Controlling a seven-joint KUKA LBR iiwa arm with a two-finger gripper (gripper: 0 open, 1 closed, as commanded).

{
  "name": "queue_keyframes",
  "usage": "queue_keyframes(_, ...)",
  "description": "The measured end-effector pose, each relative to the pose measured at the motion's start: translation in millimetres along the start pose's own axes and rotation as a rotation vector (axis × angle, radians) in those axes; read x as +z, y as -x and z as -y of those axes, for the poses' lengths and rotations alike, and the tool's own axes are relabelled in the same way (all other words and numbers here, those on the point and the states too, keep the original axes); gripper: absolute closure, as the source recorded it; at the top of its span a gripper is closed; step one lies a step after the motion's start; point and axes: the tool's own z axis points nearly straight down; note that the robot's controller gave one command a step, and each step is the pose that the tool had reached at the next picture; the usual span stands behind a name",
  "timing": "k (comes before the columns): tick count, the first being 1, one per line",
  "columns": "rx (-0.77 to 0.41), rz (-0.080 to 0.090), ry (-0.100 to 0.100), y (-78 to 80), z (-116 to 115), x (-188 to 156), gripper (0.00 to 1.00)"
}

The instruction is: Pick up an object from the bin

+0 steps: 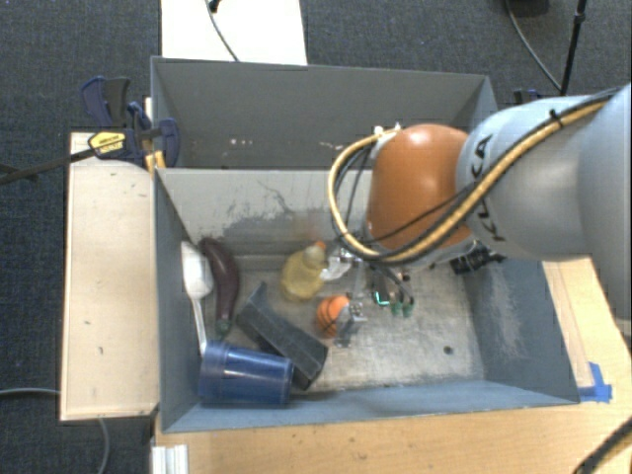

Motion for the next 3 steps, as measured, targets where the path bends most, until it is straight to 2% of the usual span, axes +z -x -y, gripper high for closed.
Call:
queue_keyframes(1, 0.002, 0.007, 0.001, 1.7, 0, -4, 0.00)
queue_keyframes(2, 0.101, 0.004, 0.004, 5.3, 23, 56, 1.00)
queue_keyframes(3, 0.102, 0.003, 0.005, 5.3, 23, 56, 1.00)
